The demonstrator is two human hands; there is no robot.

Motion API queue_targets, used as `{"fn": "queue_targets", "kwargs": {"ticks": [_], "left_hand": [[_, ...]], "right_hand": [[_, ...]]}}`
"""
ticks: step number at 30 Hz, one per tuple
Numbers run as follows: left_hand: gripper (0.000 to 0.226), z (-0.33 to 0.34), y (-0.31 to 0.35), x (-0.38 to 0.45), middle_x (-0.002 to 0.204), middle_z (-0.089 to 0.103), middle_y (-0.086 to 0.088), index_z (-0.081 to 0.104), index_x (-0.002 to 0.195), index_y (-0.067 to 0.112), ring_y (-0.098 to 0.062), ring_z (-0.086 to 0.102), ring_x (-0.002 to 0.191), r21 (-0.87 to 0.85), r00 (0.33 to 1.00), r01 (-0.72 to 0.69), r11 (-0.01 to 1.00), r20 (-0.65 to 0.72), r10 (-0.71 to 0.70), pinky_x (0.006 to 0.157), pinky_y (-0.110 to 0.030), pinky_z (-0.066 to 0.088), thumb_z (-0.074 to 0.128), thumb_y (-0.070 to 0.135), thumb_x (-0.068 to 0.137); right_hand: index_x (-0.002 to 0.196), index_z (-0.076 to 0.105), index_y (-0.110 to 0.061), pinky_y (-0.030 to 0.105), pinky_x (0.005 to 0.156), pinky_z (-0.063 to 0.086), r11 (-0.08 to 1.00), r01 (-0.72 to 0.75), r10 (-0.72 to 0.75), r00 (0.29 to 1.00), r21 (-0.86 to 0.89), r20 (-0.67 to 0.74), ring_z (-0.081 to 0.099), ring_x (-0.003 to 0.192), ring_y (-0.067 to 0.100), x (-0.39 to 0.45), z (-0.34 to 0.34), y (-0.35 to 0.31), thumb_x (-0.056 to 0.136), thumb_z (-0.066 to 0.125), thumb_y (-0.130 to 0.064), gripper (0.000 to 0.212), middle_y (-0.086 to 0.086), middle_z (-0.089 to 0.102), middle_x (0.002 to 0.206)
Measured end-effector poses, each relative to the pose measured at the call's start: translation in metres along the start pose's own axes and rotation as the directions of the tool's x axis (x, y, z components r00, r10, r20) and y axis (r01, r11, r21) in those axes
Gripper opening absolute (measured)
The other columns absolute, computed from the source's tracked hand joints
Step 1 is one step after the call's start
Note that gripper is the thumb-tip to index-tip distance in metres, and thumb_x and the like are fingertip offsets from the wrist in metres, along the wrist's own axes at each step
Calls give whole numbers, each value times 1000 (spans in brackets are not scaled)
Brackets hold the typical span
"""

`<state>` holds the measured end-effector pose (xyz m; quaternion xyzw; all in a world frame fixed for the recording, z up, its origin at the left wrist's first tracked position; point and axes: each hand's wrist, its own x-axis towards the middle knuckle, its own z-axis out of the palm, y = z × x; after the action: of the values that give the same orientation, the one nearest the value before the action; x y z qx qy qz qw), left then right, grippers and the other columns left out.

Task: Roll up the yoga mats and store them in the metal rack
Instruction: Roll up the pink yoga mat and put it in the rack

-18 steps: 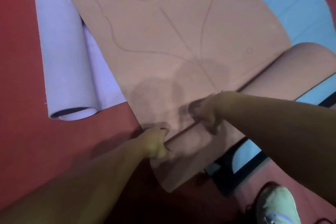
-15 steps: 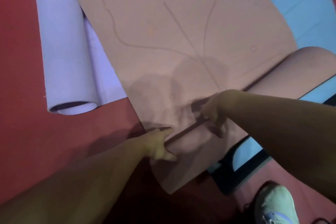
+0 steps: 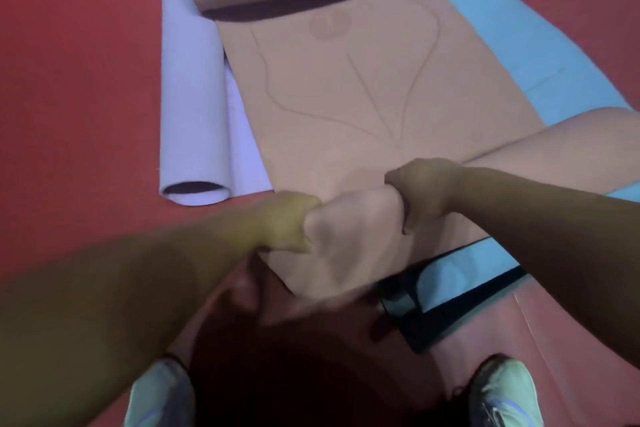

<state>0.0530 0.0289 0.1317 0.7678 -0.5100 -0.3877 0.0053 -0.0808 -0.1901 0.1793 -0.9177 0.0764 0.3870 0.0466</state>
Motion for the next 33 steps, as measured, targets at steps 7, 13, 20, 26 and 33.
{"fn": "queue_targets", "kwargs": {"ticks": [7, 13, 20, 26, 33], "left_hand": [[33, -92, 5, -124, 109, 67, 2, 61, 111, 28, -24, 60, 103, 294, 985, 148, 944, -126, -115, 82, -32, 48, 74, 39, 83], [18, -130, 29, -214, 87, 62, 14, 55, 92, 37, -18, 55, 87, 382, 938, 250, 890, -322, -125, 69, -32, 44, 71, 40, 84], [13, -152, 38, -285, 85, 65, 9, 60, 92, 33, -22, 61, 84, 442, 806, 391, 807, -588, -69, 64, -34, 49, 66, 28, 82], [12, -158, 48, -323, 92, 66, 8, 60, 92, 32, -25, 63, 91, 442, 745, 445, 779, -665, -48, 64, -34, 48, 68, 30, 84], [72, -135, 96, -333, 118, 55, -8, 38, 135, 30, -35, 57, 104, 450, 732, 534, 716, -670, -125, 80, -43, 47, 74, 47, 75]], "right_hand": [[123, 54, -26, 37, 86, 52, 974, 111, -36, 935, 195, -352, 62, 105, 28, -83, -51, -62, 69, 78, -52, 65, 3, 67, 112], [139, 43, -32, 42, 92, 51, 999, 40, -24, 819, 15, -574, 61, 108, 33, -152, -87, -97, 68, 76, -56, 82, 6, 60, 120], [129, 48, -31, 47, 95, 44, 980, -171, 41, 666, -100, -744, 58, 109, 34, -217, -114, -115, 64, 78, -58, 77, 5, 59, 118], [128, 40, -33, 43, 79, 49, 979, -185, 53, 637, -85, -769, 63, 104, 32, -254, -120, -127, 68, 80, -55, 76, 6, 61, 114], [111, 46, -25, 37, 62, 35, 988, -154, 66, 597, -33, -800, 63, 93, 34, -278, -89, -144, 86, 70, -40, 37, 5, 68, 103]]}}
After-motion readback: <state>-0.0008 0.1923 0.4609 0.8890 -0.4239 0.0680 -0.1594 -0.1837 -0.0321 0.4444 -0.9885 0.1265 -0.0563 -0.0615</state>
